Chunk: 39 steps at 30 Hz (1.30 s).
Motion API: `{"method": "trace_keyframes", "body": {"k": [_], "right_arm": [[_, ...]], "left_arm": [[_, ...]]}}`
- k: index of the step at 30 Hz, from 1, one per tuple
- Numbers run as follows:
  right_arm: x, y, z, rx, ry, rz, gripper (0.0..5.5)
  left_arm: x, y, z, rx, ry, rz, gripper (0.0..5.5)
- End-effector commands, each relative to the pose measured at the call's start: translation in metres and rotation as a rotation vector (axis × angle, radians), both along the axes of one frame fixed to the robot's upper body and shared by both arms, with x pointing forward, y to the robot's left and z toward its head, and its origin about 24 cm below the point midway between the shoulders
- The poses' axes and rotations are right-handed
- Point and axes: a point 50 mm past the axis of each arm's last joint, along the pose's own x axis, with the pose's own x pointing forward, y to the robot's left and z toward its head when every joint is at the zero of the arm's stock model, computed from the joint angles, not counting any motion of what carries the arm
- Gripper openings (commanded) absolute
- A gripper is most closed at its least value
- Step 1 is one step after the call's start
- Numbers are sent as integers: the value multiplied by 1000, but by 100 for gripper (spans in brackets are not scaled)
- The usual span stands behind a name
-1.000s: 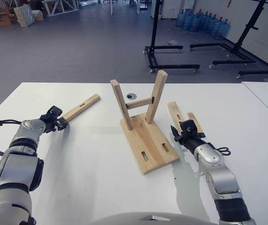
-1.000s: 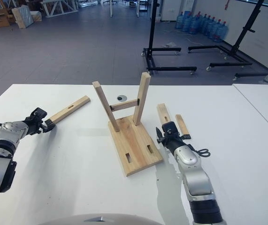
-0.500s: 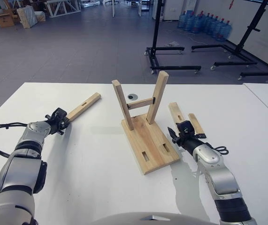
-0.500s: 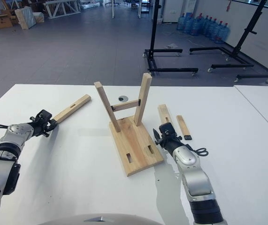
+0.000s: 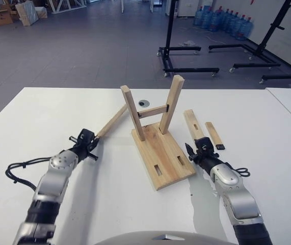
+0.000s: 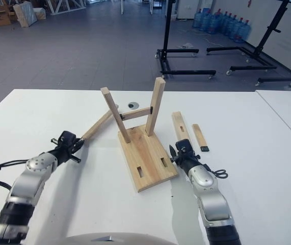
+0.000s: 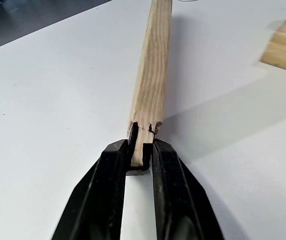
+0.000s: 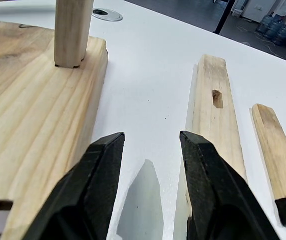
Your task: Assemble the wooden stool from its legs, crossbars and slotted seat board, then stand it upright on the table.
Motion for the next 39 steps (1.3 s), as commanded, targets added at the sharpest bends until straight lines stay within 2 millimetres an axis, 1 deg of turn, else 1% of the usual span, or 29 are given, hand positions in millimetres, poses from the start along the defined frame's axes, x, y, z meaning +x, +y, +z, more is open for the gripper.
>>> {"method": "trace_keyframes", "body": {"k": [1, 2, 5, 7, 8, 9, 10, 12, 13, 15, 16, 17, 18, 19, 20, 21, 22, 24, 25, 27, 28, 29, 30, 33, 36, 39], "right_arm": [[-16, -3, 1, 3, -22, -77, 205], [-17, -3, 0, 3, -20, -81, 205], [-18, -2, 0, 6, -18, -84, 205], [-18, -1, 0, 8, -18, -82, 205], [-19, -1, 0, 8, -17, -81, 205], [-19, -1, 0, 8, -15, -81, 205], [-20, -1, 0, 8, -13, -81, 205], [-22, -1, -2, 7, -5, -82, 205], [-22, 0, -3, 6, -2, -80, 205], [-21, 1, -3, 8, -3, -76, 205], [-19, 2, -2, 9, -9, -75, 205], [-17, 2, -1, 11, -15, -75, 205], [-16, 1, 0, 12, -20, -79, 205], [-15, 1, 0, 12, -23, -82, 205], [-16, 0, 0, 12, -24, -89, 205], [-17, 0, 0, 12, -23, -89, 205], [-18, 0, -1, 13, -21, -91, 205], [-19, 2, -2, 17, -17, -93, 205], [-19, 2, -3, 19, -16, -92, 205], [-18, 2, -2, 20, -17, -90, 205], [-17, 2, -2, 21, -19, -93, 205], [-16, 2, -2, 21, -21, -90, 205], [-15, 3, -1, 22, -22, -86, 205], [-12, 3, 0, 21, -25, -81, 205], [-11, 3, 1, 20, -29, -80, 205], [-10, 3, 1, 22, -28, -80, 205]], "left_arm": [[-56, -20, 13, 98, 101, -19, 49], [-60, -19, 9, 115, 118, -23, 85], [-66, -22, 7, 165, 125, -47, 124], [-65, -24, 9, 291, 59, -119, 150], [-65, -21, 10, 391, 21, -156, 162], [-65, -16, 10, 497, -12, -178, 187], [-65, -10, 9, 598, -39, -188, 197], [-68, -1, 7, 734, -73, -215, 229], [-71, 1, 4, 777, -76, -235, 246], [-76, 0, -1, 794, -74, -254, 270], [-76, -2, -3, 754, -64, -248, 291], [-76, -7, -3, 669, -51, -229, 297], [-76, -16, -1, 491, -23, -195, 317], [-76, -23, 1, 365, -9, -177, 326], [-73, -31, 9, 170, -7, -150, 331], [-70, -33, 18, 81, -31, -136, 331], [-64, -30, 25, 34, -59, -121, 331], [-49, -22, 38, -4, -126, -87, 331], [-42, -22, 47, -46, -162, -91, 331], [-35, -26, 61, -118, -207, -131, 331], [-34, -28, 62, -134, -206, -156, 331], [-34, -28, 59, -134, -188, -165, 331], [-35, -28, 52, -133, -149, -170, 331], [-29, -18, 33, -75, -78, -112, 331], [-23, -26, 22, -101, -33, -120, 331], [-24, -31, 7, -126, 39, -135, 331]]}}
